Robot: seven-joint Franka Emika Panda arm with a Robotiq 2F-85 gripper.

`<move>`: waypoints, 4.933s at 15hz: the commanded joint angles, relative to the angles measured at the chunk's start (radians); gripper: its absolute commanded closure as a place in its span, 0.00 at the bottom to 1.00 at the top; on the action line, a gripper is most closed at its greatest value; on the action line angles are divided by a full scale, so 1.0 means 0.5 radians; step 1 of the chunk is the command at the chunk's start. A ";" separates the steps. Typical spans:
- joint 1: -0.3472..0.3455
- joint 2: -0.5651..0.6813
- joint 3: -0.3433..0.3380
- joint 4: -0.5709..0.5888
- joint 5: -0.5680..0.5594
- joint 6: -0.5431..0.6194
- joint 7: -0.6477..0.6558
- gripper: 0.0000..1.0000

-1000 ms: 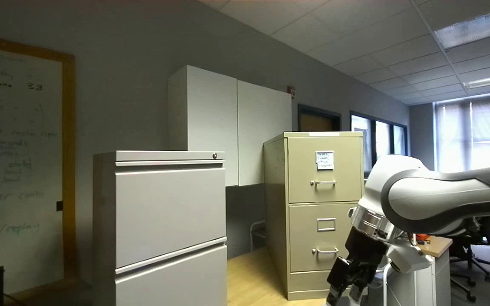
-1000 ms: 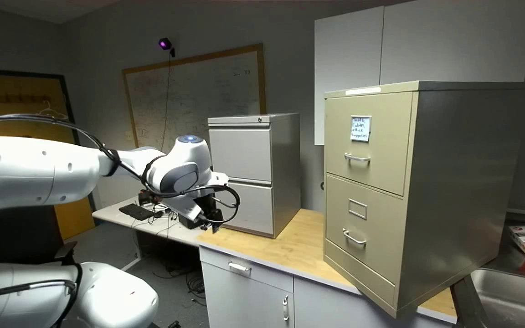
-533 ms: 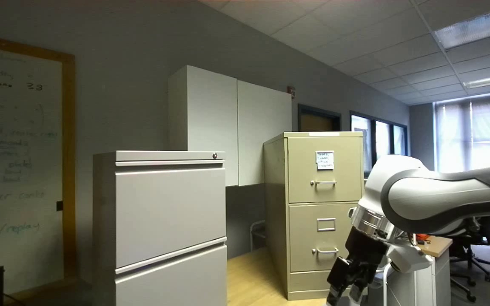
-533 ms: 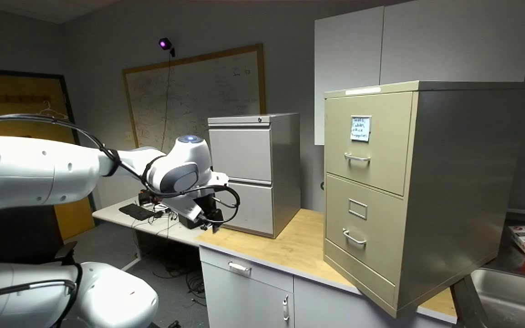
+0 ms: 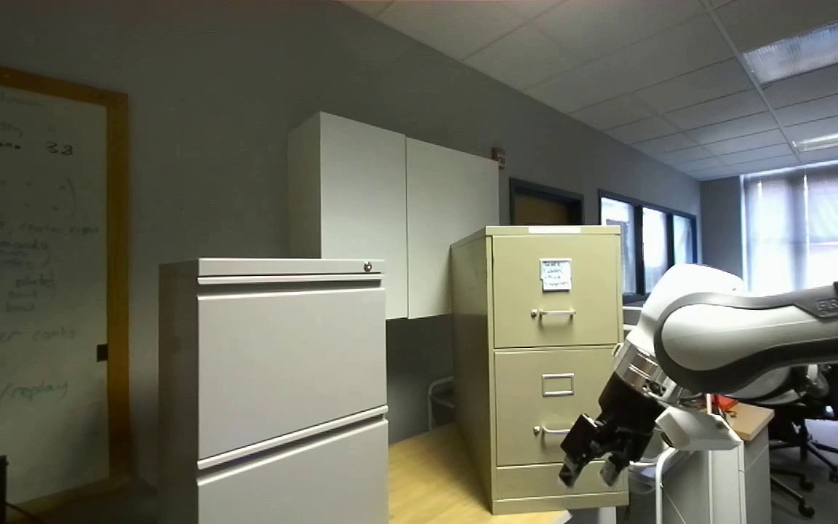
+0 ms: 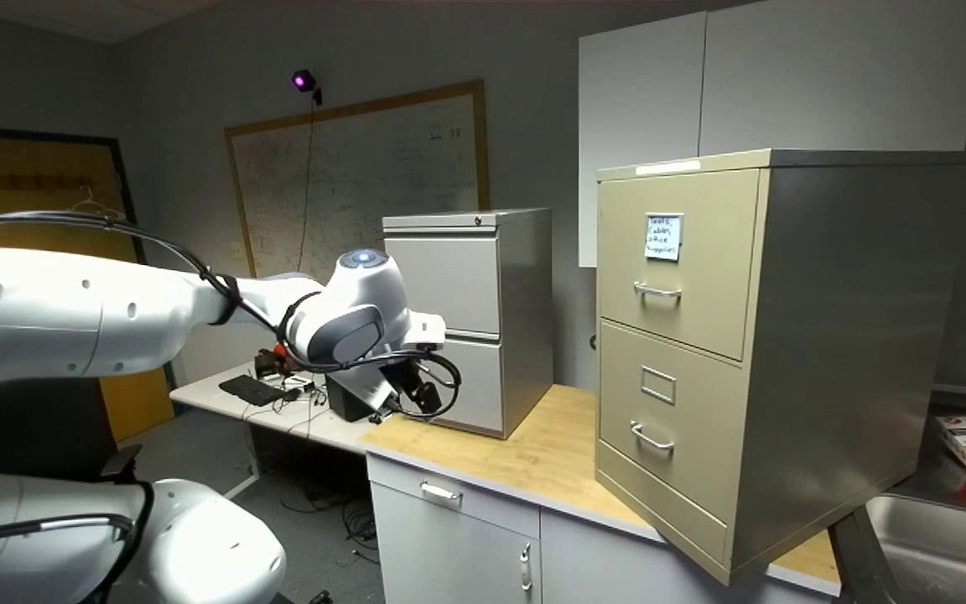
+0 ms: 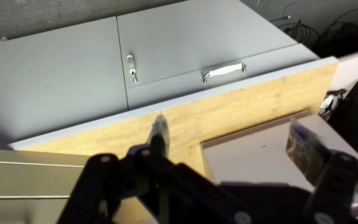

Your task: Open the bottom drawer of the cabinet to the left

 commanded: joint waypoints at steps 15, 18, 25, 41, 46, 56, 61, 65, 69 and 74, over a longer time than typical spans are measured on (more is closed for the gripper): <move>0.956 0.501 -1.651 0.326 0.920 1.372 -0.726 0.00; 1.429 0.407 -2.138 0.477 1.085 1.506 -0.900 0.00; 2.129 -0.092 -2.981 0.842 0.402 1.844 -0.566 0.00; 2.792 -0.787 -3.217 1.590 -0.221 1.690 -0.274 0.00; 2.916 -0.913 -3.299 1.687 -0.238 1.594 -0.261 0.00; 2.821 -0.875 -3.423 1.731 -0.227 1.482 -0.202 0.00; 2.908 -0.842 -3.431 1.870 -0.213 1.406 -0.120 0.00; 2.976 -0.814 -3.452 1.990 -0.212 1.334 -0.064 0.25; 2.978 -0.788 -3.482 1.998 -0.214 1.281 -0.033 0.50; 2.983 -0.799 -3.500 1.953 -0.207 1.300 0.012 0.85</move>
